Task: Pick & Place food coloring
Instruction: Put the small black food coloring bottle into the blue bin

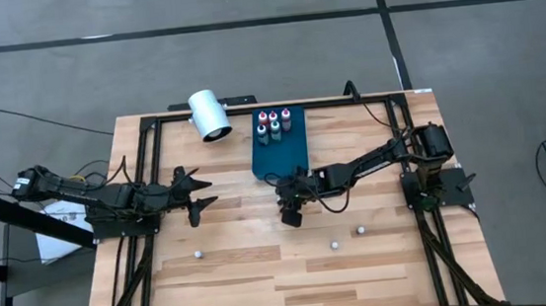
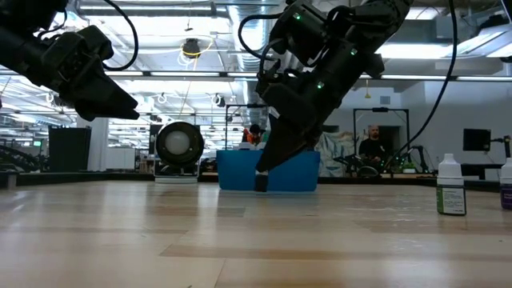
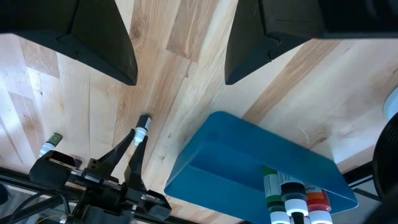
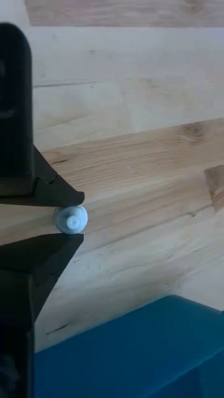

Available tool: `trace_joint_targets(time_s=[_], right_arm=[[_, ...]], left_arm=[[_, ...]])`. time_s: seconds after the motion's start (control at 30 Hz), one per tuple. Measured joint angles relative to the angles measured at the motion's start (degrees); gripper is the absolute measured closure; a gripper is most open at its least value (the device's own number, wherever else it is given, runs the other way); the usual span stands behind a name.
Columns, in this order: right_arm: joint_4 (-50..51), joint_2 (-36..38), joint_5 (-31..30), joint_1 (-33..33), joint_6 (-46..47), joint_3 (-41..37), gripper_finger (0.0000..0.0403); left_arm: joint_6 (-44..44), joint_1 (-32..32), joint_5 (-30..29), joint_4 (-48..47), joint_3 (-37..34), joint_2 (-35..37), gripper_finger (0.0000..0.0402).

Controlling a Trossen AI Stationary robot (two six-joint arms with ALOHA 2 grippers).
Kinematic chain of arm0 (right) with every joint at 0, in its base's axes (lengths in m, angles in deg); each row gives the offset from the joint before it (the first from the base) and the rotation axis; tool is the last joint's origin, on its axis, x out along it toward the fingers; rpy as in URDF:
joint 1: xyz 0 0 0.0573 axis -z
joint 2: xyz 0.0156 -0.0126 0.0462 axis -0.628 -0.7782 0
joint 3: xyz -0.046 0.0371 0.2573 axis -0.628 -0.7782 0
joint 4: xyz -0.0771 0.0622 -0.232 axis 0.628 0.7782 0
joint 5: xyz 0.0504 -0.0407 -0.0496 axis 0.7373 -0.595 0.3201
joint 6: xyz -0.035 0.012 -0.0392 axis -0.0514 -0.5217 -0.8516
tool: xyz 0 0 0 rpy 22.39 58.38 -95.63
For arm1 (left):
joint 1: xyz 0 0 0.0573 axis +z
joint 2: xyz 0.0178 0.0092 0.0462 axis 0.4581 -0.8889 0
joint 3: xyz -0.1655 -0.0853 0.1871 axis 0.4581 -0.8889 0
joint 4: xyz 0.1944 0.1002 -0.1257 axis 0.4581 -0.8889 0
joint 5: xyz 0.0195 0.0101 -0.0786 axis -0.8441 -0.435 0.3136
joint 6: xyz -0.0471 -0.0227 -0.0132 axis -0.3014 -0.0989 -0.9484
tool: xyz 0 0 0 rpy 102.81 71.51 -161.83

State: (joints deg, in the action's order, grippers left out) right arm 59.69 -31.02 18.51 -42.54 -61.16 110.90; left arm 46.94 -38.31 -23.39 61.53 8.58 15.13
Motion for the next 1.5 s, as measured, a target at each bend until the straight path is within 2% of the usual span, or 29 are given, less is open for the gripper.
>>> trace_joint_targets(time_s=[0.27, 0.43, 0.7, 0.8, 0.87, 0.93, 1.2, 1.5], right_arm=[[0.21, 0.59, 0.08, 0.0, 0.07, 0.17, 0.0353], [4.23, 1.84, 0.24, 0.0, 0.04, 5.13, 0.0353], [21.49, 6.0, -0.09, 0.83, -4.9, 15.88, 0.0354], [28.99, 8.72, -1.83, 2.32, -6.1, 16.83, 0.0354], [28.18, 9.67, -2.68, 3.69, -6.38, 17.5, 0.0354], [32.7, 11.43, -3.39, 5.04, -6.58, 17.14, 0.0355], [36.58, 13.35, -3.31, 10.6, -8.57, 17.18, 0.0355], [33.29, 10.71, -2.49, 17.14, -16.85, 17.39, 0.0355]], left_arm=[[-0.02, -0.02, 0.0, -0.01, 0.0, 0.0, 0.0168], [-0.37, -0.02, -0.02, -0.25, 0.0, 0.0, 0.0168], [-1.05, 0.0, -0.09, -1.48, 0.02, 0.02, 0.0168], [-1.09, 0.0, -0.15, -1.51, 0.04, 0.02, 0.0168], [-1.07, 0.0, -0.17, -1.93, 0.04, 0.02, 0.0168], [-1.28, 0.0, -0.17, -1.55, 0.04, -0.1, 0.0168], [-1.74, -0.02, -0.74, -1.45, 0.04, -0.54, 0.0168], [-1.77, -0.02, -0.66, -1.94, 0.04, -0.61, 0.0168]])
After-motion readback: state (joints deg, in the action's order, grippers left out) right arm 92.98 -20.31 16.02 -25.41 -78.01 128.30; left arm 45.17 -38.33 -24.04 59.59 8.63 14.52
